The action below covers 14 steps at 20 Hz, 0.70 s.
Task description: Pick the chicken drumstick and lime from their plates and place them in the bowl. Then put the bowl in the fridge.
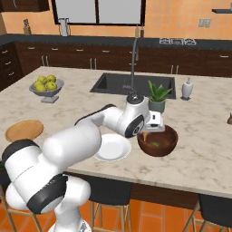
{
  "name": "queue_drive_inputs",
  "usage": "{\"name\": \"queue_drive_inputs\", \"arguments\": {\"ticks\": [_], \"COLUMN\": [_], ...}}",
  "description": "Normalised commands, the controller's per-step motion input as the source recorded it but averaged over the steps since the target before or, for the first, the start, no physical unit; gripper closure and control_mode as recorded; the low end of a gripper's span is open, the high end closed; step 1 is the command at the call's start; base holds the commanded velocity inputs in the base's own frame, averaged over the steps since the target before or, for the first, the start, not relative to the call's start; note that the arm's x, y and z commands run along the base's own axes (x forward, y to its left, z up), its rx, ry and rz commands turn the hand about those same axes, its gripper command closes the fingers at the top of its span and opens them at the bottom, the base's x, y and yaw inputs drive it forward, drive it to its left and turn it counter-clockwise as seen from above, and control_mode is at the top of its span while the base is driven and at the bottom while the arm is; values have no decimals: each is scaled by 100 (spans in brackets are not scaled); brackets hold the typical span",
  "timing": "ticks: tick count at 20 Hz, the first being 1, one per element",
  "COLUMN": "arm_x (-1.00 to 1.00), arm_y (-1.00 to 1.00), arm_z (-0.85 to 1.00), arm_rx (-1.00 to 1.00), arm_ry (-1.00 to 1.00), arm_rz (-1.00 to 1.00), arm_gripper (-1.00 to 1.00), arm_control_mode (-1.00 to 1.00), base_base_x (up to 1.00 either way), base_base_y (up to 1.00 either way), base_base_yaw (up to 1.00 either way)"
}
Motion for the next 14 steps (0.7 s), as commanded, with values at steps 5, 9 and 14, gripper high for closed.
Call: {"name": "queue_drive_inputs", "arguments": {"ticks": [5,9,14], "arm_x": [80,56,10], "arm_y": [-47,-34,-25], "arm_z": [-7,-29,-55], "arm_rx": [7,18,9], "arm_ry": [0,0,0], "arm_rz": [-8,0,0], "arm_gripper": [100,100,100], "arm_control_mode": [-100,-100,-100], "base_base_x": [0,0,0], "base_base_y": [0,0,0], "base_base_yaw": [0,0,0]}}
